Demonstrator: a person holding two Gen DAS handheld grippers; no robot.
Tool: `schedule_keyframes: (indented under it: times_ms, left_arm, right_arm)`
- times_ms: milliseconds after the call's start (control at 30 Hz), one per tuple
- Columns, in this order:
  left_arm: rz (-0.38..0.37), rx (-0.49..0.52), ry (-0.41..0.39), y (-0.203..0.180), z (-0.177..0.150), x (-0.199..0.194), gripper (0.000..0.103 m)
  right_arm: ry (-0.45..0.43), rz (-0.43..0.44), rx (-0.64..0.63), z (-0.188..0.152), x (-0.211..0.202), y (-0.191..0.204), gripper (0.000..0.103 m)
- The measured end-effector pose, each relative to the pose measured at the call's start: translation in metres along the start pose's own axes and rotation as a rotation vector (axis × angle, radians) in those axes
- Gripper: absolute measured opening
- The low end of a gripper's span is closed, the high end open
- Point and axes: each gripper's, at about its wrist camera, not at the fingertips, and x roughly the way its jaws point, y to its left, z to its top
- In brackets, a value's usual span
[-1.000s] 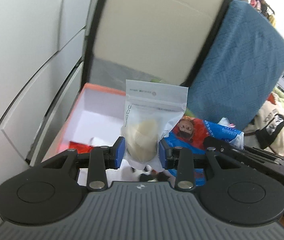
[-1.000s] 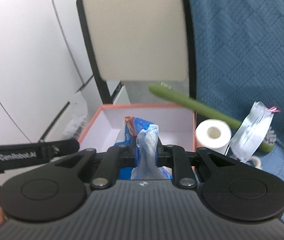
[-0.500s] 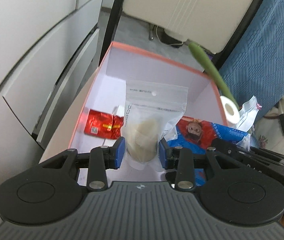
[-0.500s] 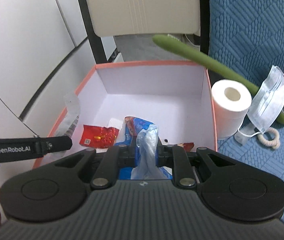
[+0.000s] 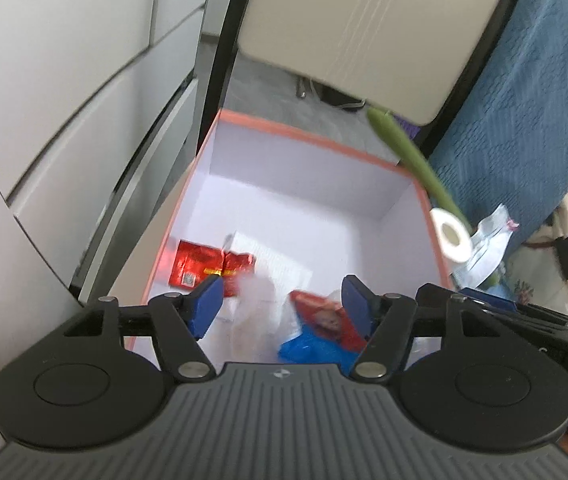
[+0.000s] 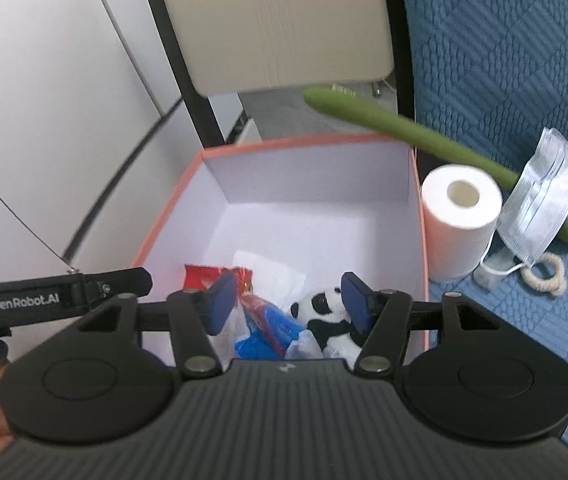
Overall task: Organize soft objects
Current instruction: 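Open both grippers to drop the two bags into the box, then withdraw both grippers from the box back toward the chair seat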
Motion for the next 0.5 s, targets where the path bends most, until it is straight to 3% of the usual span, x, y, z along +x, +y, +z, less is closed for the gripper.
schedule_keyframes:
  times_ms: [500]
  left_arm:
    - [-0.083,0.065,-0.138,-0.082,-0.018,-0.069,0.070]
  right_arm:
    - [-0.157,-0.038,-0.028,0.004,-0.097,-0.030,0.060]
